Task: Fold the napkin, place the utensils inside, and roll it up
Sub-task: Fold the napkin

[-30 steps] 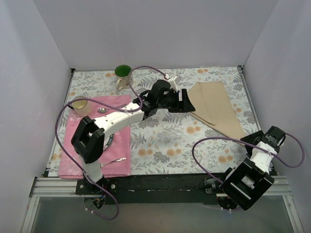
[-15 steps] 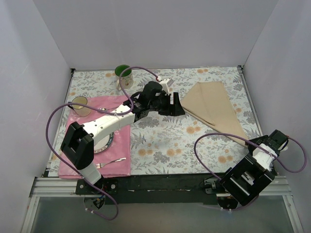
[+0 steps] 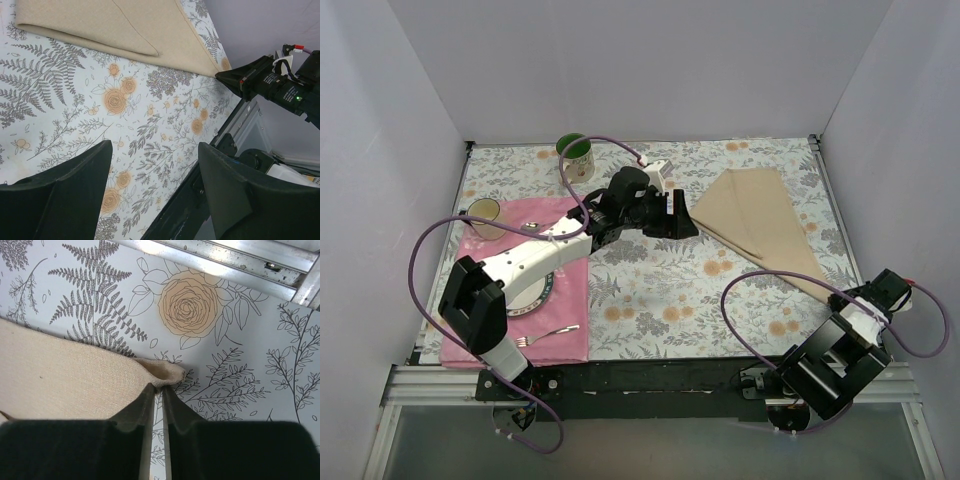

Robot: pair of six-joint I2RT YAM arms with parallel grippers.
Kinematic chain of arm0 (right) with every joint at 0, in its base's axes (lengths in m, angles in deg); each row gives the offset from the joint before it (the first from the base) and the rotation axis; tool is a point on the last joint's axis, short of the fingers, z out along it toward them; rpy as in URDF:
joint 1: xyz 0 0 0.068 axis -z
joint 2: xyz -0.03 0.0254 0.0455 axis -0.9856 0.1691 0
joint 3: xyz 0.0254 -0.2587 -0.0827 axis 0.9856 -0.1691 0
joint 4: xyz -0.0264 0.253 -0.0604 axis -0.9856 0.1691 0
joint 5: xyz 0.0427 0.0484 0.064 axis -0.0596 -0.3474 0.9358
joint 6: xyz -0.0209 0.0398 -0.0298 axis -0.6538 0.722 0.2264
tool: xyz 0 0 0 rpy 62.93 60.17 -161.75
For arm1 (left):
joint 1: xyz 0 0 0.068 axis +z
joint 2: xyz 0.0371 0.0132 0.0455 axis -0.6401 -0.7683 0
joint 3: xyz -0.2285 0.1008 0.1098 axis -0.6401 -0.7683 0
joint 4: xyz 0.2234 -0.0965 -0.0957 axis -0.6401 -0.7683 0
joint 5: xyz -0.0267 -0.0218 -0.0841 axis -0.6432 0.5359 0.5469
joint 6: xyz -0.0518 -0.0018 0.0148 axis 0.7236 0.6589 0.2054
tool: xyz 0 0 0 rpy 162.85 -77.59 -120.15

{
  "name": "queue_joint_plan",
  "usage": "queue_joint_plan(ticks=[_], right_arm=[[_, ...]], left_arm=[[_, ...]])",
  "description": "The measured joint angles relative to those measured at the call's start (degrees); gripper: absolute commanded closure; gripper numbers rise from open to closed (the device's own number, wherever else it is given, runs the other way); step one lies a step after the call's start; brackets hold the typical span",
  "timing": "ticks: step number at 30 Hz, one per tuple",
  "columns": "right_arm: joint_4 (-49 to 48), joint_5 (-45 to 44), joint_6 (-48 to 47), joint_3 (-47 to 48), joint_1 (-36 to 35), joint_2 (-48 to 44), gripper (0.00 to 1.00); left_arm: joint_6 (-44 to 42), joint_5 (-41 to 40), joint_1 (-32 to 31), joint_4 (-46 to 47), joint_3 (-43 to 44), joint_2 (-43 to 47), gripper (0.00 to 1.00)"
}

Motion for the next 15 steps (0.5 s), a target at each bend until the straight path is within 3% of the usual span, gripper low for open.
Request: queue_joint_plan(ticks=[2, 8, 15], right_arm=[[-0.2, 0.0, -0.2, -0.6, 0.0, -0.4, 0.99], [-1.1, -0.1, -2.1, -1.8, -1.9, -3.9, 0.99], [-1.9, -3.5, -7.4, 4.8, -20.9, -3.6, 0.99]], left_arm=[[0.0, 0.0, 0.1, 0.0, -0.1, 0.1, 0.31], [0.5, 0.3, 0.4, 0.3, -1.5, 0.2, 0.32], [2.5, 0.5, 0.5, 1.8, -3.6, 0.3, 0.32]])
